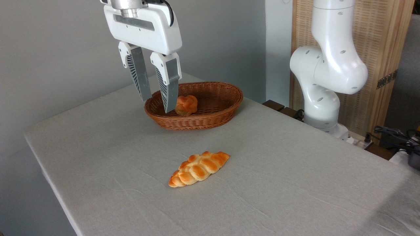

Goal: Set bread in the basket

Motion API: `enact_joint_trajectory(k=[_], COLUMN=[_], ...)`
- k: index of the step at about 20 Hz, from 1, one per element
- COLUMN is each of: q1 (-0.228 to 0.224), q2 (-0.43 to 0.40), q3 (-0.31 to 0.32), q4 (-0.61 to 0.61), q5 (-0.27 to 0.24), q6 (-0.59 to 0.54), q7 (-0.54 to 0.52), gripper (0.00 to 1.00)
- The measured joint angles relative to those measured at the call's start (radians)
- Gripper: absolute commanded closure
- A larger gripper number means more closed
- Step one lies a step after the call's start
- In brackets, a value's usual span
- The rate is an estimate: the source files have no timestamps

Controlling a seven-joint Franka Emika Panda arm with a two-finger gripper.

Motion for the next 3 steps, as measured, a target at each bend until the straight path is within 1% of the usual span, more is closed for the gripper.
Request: enact_joint_trajectory(k=[3], q1=[-0.005], q2=[0.000], q3=[0.008], q4=[0.000], q5=[0.000], q6=[0.000], q7=[0.000], gripper=[0.00])
